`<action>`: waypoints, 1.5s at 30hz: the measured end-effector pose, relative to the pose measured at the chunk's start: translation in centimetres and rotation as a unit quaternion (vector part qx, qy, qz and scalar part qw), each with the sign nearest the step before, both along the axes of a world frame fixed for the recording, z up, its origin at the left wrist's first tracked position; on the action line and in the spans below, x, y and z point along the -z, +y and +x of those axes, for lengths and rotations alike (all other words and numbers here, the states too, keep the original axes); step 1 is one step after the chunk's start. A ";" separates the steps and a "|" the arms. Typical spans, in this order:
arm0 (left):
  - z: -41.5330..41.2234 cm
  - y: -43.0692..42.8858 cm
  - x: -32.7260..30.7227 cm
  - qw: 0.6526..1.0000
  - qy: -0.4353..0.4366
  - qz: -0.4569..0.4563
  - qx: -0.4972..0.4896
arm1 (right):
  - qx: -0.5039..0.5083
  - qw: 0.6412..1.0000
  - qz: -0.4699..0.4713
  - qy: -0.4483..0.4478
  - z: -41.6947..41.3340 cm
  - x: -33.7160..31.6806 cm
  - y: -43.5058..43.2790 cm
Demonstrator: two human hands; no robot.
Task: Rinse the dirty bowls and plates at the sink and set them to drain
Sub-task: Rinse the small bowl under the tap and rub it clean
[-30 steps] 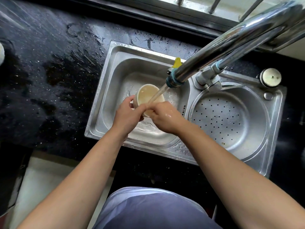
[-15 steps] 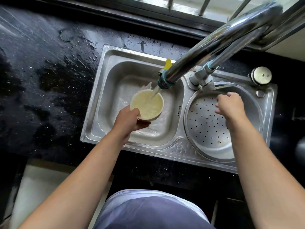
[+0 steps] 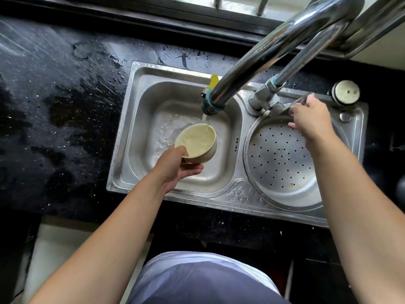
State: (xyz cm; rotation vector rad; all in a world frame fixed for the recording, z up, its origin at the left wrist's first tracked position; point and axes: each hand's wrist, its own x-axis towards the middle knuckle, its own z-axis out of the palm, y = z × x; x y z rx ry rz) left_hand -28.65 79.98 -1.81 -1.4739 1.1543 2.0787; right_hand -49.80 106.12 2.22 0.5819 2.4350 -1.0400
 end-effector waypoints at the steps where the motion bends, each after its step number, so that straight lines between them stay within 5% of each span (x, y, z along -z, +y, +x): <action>1: -0.1 0.0 -0.2 1.000 0.007 -0.007 0.010 | -0.002 1.000 -0.003 -0.007 0.5 -0.1 0.2; 6: -0.8 0.3 -1.7 0.981 0.044 -0.142 0.125 | -0.028 0.999 -0.009 -0.012 6.1 -0.5 -1.8; 12: -1.4 1.0 -3.6 0.894 0.076 -0.356 0.261 | -0.176 0.973 -0.146 -0.043 12.9 0.2 -7.8; 15: -1.8 1.3 -3.7 0.860 0.080 -0.412 0.289 | -0.309 0.941 -0.134 -0.017 14.7 0.8 -10.5; 19: -1.9 0.9 -4.1 0.811 0.048 -0.495 0.309 | -0.339 0.921 -0.165 -0.095 14.7 0.5 -12.3; 23: -1.8 1.0 -4.8 0.786 0.023 -0.525 0.325 | -0.398 0.914 -0.067 -0.029 14.6 0.2 -13.8; 25: -1.8 0.7 -4.6 0.824 0.008 -0.478 0.304 | -0.383 0.922 -0.031 0.052 15.0 -0.7 -14.7; 28: -1.3 0.1 -4.1 0.971 -0.006 -0.212 0.106 | -0.432 0.894 -0.029 0.111 16.1 -2.2 -15.8; 31: 0.1 0.0 -3.5 0.997 0.031 -0.069 0.028 | -0.505 0.859 -0.052 0.064 16.5 -2.9 -15.3; 35: 1.4 0.1 -2.9 0.998 0.047 -0.035 0.032 | -0.574 0.815 0.018 0.078 15.5 -2.1 -14.0; 38: 2.4 0.3 -2.1 0.994 0.014 -0.063 0.086 | -0.476 0.875 -0.078 0.037 14.5 -1.2 -13.5; 41: 3.0 0.6 -1.7 0.987 0.016 -0.133 0.092 | -0.199 0.945 -0.240 -0.100 13.8 0.4 -13.3; 43: 3.4 0.7 -1.5 0.956 0.021 -0.252 0.150 | 0.045 0.903 -0.355 -0.238 13.7 1.8 -13.1; 45: 3.6 0.9 -1.3 0.908 0.025 -0.363 0.207 | 0.187 0.811 -0.438 -0.339 14.1 2.7 -12.4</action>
